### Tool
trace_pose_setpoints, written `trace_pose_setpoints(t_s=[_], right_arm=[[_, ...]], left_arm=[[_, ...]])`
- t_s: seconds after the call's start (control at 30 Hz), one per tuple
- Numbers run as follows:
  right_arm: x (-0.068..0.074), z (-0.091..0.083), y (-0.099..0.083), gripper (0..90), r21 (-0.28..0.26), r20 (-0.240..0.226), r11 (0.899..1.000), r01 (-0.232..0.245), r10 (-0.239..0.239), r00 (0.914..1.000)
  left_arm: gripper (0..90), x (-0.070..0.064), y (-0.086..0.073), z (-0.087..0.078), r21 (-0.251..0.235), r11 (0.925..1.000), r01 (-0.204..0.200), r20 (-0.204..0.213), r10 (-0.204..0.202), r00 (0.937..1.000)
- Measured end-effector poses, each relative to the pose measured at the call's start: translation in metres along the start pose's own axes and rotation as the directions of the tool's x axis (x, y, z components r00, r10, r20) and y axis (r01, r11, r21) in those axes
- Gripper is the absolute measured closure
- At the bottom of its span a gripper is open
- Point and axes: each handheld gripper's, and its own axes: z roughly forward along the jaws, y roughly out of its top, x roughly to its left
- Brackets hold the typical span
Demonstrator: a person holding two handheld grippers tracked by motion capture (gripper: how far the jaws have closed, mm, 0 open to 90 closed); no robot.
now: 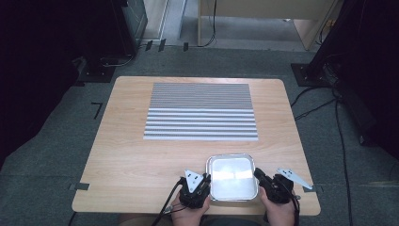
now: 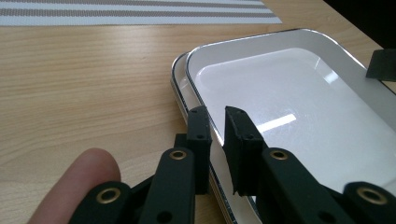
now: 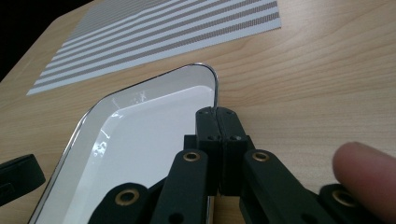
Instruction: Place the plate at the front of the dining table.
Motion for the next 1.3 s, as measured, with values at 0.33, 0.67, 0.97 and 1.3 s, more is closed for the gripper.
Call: trace_pose_setpoints(t_s=[0.33, 0.67, 0.97, 1.3], right_arm=[[0.010, 0.005, -0.004, 86.9, 0.021, 0.064, 0.996, 0.083, -0.084, 0.9944], [0.012, 0.010, -0.004, 90.0, 0.010, 0.096, 0.999, 0.041, -0.042, 0.9945], [0.000, 0.007, -0.005, 90.0, -0.007, 0.077, 0.998, -0.067, 0.067, 0.9948], [0.000, 0.008, -0.004, 90.0, -0.004, 0.067, 0.999, -0.045, 0.046, 0.9967]], left_arm=[[79.2, -0.006, 0.001, 0.008, 0.017, 0.9998, -0.007, -0.002, 0.007, 1.0000], [70.7, -0.008, 0.002, 0.011, 0.004, 1.0000, 0.001, 0.005, -0.001, 1.0000], [61.1, -0.010, 0.001, 0.012, -0.013, 0.9998, 0.015, 0.013, -0.015, 0.9998], [75.7, -0.004, 0.004, 0.023, 0.013, 0.9967, 0.080, 0.055, -0.081, 0.9952]])
